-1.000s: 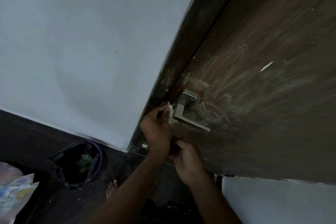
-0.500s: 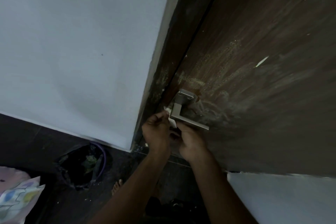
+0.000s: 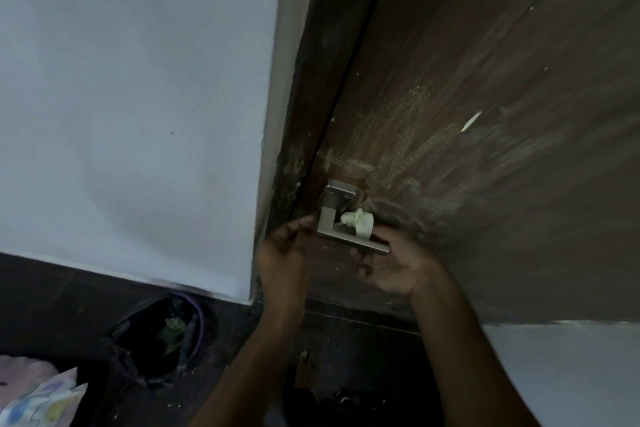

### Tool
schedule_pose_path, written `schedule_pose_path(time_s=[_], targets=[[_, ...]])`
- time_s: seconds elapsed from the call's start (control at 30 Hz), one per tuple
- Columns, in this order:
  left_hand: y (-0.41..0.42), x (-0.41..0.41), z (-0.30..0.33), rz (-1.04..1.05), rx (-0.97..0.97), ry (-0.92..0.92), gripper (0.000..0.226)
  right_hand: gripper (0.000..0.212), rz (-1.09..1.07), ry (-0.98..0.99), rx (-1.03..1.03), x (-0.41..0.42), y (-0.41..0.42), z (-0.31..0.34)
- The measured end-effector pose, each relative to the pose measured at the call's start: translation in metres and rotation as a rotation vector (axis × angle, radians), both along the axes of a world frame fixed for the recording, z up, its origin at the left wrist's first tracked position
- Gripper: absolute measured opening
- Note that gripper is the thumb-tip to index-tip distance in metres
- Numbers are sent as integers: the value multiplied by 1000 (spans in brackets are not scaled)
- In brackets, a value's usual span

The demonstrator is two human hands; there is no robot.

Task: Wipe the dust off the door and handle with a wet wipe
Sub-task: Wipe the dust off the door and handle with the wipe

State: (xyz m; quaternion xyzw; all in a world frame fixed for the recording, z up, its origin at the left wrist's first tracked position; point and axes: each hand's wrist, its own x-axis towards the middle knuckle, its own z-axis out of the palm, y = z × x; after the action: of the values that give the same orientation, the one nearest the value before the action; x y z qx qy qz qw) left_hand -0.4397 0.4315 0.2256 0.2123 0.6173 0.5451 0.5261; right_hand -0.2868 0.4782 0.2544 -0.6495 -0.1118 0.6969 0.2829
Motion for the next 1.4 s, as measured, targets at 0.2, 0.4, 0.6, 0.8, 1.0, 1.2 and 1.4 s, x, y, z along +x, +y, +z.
schedule_pose_path(time_s=[0.2,0.4,0.6,0.8,1.0,1.2,1.4], targets=[[3,-5,11,24,132,198,29,25,53,-262,25,-22,12,18],[0,-1,6,-67,89,114,36,15,11,-256,-5,-30,11,22],[-9,-1,14,-31,235,265,37,10,-40,-240,114,-34,-1,32],[-7,-7,28,-65,425,484,40,16,-94,-569,709,-50,-17,47],[-10,-8,30,-68,426,447,41,9,-27,-1233,1150,-75,-31,45],[-16,-10,36,-48,467,418,48,8,223,-1489,1397,-85,-22,36],[-20,-14,32,-8,457,411,46,2,140,-1464,1284,-82,-23,39]])
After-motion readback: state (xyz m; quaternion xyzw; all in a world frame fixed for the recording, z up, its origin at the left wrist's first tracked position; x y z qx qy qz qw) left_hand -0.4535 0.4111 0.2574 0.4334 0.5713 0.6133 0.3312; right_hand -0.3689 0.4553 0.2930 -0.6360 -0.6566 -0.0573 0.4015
